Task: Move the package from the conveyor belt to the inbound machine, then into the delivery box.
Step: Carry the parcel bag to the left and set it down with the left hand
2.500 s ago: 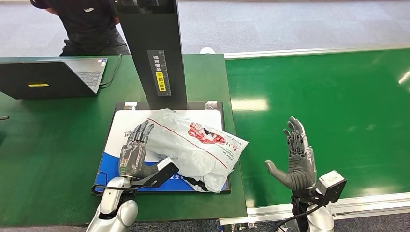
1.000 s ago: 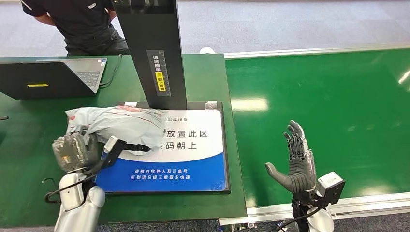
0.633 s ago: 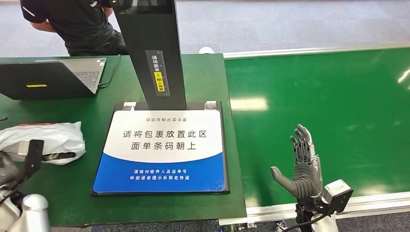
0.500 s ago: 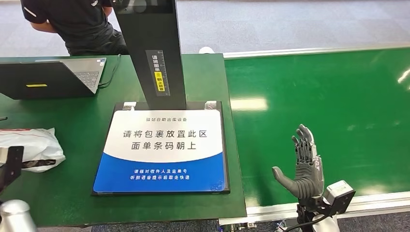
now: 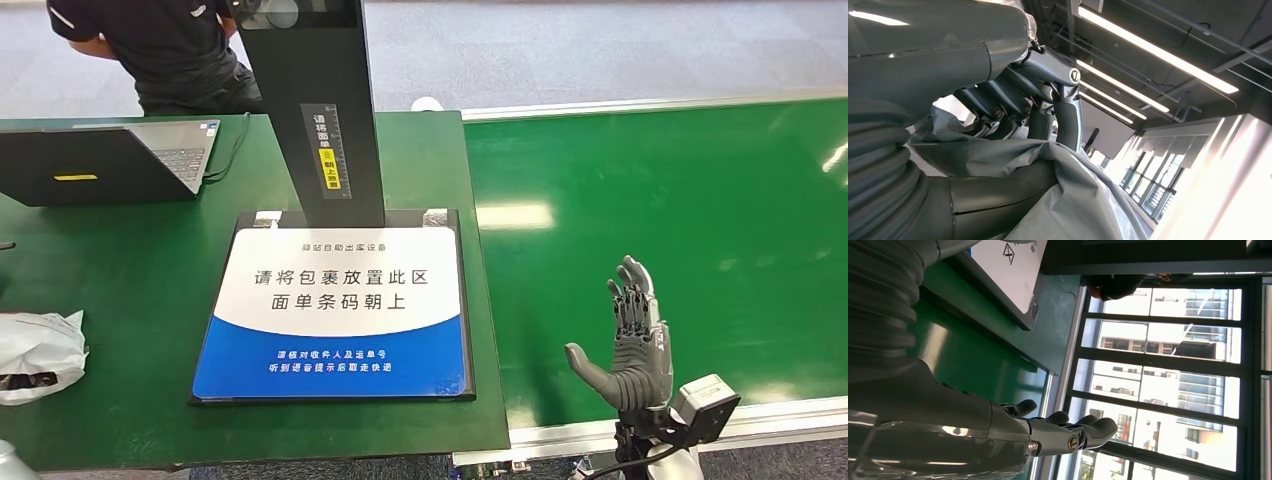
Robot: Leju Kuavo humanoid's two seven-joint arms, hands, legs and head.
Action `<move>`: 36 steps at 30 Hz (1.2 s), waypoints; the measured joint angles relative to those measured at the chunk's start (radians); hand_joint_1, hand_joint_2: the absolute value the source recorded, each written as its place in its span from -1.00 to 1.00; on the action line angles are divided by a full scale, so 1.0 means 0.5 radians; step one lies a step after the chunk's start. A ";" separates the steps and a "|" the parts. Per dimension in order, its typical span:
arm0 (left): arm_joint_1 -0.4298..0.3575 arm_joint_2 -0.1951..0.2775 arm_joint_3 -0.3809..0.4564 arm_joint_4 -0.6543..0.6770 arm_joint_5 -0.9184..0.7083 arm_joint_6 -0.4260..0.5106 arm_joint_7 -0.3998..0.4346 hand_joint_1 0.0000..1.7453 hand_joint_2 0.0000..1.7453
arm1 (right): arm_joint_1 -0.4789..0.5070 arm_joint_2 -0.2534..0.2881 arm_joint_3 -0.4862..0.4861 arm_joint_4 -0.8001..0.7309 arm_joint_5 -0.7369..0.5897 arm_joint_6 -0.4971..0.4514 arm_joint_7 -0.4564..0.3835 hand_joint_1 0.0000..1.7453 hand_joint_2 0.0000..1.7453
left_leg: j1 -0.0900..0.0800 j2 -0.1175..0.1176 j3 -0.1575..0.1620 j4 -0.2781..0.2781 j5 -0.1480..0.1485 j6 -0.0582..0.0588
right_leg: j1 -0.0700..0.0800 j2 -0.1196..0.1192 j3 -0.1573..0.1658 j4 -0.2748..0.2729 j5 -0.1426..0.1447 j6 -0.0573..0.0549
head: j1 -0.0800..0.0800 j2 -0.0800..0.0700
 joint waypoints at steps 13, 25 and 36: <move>-0.071 -0.048 -0.033 0.075 0.087 -0.003 0.063 -1.00 1.00 | -0.003 0.000 0.000 -0.005 -0.009 -0.034 0.032 -1.00 1.00 | -0.001 0.000 0.002 0.000 0.000 0.000 | 0.000 0.000 0.002 0.000 0.001 -0.001 | 0.001 0.000; -0.105 -0.115 -0.288 0.059 0.406 -0.002 -0.265 -1.00 1.00 | -0.015 0.002 0.003 -0.010 -0.048 -0.063 0.047 -1.00 1.00 | -0.001 0.001 0.003 0.000 0.000 -0.001 | -0.001 0.002 0.002 0.001 0.002 -0.002 | -0.006 0.000; 0.091 -0.157 -0.983 0.046 1.944 -0.933 -0.121 -1.00 1.00 | -0.029 0.003 0.002 0.022 -0.039 -0.031 0.020 -1.00 1.00 | -0.001 0.002 0.003 0.000 0.001 -0.002 | -0.001 0.001 0.002 0.001 0.003 -0.004 | -0.006 0.000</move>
